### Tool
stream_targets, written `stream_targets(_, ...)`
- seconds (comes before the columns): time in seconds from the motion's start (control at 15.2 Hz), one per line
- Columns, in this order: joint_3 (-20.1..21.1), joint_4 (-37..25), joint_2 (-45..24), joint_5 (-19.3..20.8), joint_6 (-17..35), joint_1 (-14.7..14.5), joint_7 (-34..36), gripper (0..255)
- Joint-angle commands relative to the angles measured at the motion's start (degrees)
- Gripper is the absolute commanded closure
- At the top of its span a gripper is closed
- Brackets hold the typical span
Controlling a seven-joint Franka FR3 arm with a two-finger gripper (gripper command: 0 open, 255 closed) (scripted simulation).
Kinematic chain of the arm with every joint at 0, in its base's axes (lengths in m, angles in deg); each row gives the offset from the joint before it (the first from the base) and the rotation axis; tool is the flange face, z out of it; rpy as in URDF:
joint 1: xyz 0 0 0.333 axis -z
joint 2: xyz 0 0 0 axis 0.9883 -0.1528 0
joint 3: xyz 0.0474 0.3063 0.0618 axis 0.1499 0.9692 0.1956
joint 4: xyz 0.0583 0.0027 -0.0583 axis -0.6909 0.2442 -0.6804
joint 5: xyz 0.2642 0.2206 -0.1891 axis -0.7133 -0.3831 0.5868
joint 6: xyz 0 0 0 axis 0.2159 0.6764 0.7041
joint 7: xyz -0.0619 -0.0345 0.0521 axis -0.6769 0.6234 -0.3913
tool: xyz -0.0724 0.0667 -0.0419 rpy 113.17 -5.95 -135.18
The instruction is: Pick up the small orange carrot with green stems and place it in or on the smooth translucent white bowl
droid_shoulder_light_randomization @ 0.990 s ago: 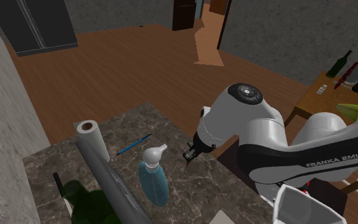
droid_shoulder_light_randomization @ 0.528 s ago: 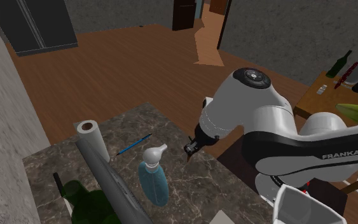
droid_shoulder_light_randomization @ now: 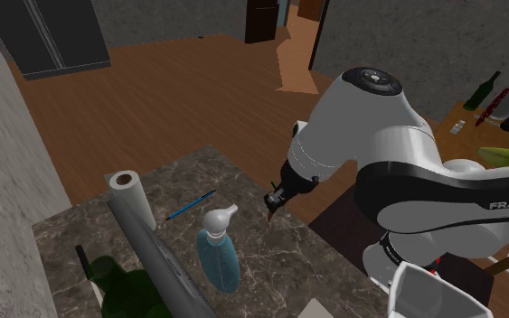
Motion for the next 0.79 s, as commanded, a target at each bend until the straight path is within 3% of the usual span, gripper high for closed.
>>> stream_targets(0.0,-0.72,-1.19,0.98,0.42,-2.18,-0.02,-0.04,255)
stream_targets(0.73,-4.17,-7.76,3.95,2.72,-11.67,0.55,-0.52,255)
